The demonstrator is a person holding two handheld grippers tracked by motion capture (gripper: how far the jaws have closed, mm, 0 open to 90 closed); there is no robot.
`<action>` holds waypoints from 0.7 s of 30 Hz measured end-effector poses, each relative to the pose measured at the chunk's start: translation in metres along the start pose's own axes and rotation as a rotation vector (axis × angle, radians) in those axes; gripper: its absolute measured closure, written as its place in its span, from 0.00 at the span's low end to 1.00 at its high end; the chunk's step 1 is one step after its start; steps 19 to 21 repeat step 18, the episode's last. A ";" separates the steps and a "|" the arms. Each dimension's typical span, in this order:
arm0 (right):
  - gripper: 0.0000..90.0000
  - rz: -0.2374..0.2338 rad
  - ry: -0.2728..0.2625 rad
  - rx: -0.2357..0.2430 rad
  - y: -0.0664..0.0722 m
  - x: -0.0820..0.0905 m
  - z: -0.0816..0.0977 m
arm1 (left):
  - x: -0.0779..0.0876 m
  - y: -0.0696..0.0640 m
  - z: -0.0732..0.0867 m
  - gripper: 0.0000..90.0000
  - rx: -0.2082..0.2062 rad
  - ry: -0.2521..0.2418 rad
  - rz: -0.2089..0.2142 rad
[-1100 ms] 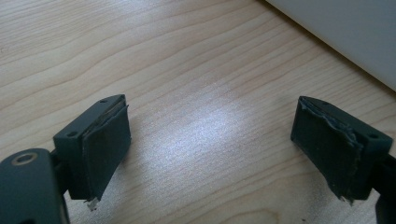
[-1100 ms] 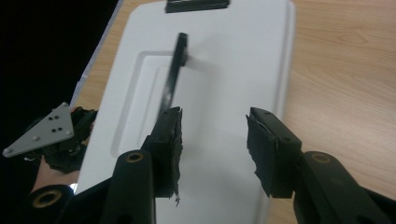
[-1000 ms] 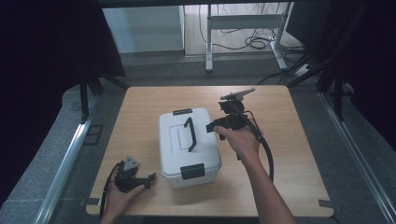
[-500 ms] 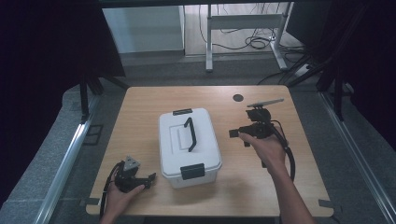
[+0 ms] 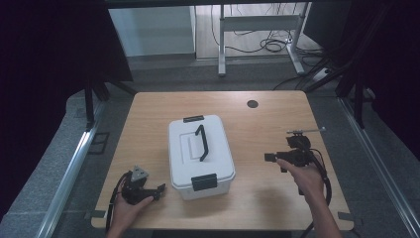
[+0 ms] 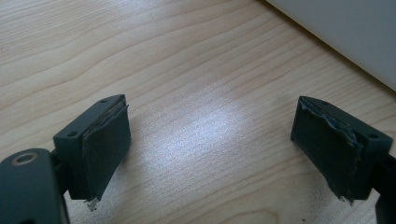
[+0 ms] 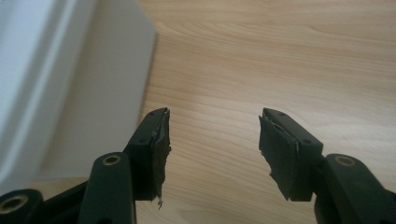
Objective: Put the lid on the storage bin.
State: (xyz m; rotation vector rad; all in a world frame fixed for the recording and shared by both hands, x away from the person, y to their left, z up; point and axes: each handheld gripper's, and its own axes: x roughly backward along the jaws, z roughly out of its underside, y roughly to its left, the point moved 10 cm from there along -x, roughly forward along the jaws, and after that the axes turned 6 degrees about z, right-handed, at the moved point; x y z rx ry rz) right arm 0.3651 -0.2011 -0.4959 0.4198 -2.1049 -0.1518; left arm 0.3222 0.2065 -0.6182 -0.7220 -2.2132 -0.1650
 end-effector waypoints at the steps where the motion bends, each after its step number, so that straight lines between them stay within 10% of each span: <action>1: 0.48 0.000 0.000 0.000 0.000 0.000 0.000 | 0.000 0.000 0.000 0.13 0.000 0.000 0.000; 10: 0.48 0.036 0.010 -0.017 -0.031 -0.011 0.024 | 0.000 0.000 0.000 0.13 0.001 0.000 -0.001; 21: 0.48 0.030 0.009 -0.024 -0.034 -0.012 0.025 | 0.000 0.000 0.000 0.13 0.002 0.000 -0.001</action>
